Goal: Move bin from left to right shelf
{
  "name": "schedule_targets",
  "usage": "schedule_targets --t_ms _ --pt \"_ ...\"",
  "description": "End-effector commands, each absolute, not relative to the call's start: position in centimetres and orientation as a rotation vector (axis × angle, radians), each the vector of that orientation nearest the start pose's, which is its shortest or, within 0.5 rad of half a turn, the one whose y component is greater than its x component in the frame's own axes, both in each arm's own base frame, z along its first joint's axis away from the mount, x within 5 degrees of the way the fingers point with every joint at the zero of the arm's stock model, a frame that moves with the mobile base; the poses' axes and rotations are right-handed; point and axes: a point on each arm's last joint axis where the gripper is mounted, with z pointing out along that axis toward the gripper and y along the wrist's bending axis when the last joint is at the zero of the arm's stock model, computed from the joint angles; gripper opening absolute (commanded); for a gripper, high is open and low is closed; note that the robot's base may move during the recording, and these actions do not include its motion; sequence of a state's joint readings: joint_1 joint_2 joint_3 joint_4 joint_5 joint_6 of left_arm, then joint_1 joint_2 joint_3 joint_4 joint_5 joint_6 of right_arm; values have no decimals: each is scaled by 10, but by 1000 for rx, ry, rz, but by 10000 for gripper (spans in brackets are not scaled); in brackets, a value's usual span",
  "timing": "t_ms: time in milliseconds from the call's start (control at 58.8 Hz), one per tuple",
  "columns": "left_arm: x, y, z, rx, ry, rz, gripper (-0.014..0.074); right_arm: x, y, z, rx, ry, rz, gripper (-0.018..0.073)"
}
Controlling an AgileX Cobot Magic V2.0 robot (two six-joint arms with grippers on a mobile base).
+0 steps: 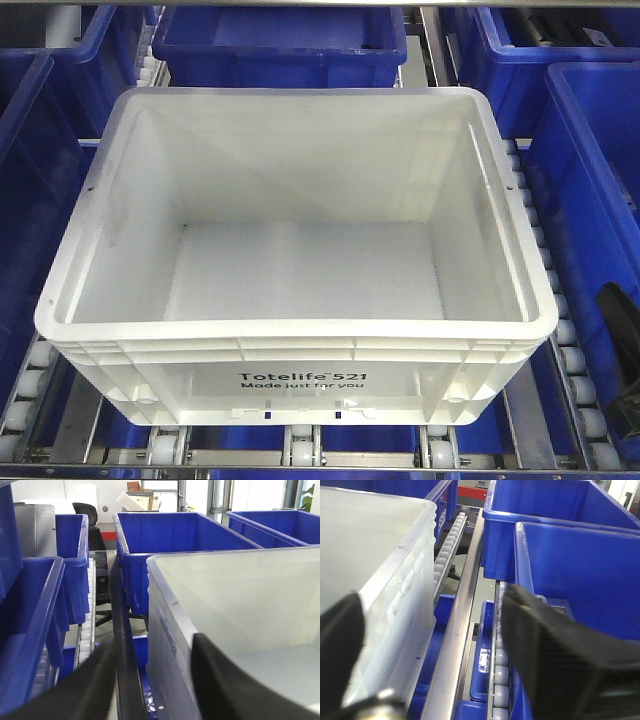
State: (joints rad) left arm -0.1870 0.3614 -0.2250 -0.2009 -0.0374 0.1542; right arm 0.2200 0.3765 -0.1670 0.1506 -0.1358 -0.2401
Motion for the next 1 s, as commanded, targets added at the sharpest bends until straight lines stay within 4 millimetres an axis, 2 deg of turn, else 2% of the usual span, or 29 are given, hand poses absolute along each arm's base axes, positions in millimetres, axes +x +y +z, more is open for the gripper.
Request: schedule_targets --t_ms 0,85,119,987 --pt "91 -16 282 88 1501 -180 157 93 18 272 -214 1439 66 281" --pt "91 -16 282 88 1502 -180 -11 93 18 272 -214 1437 66 60" --pt "91 -16 282 89 1502 -180 -9 93 18 272 -214 1438 66 -17" --pt "91 -16 282 86 1494 -179 -6 93 18 271 -212 1442 69 -8"
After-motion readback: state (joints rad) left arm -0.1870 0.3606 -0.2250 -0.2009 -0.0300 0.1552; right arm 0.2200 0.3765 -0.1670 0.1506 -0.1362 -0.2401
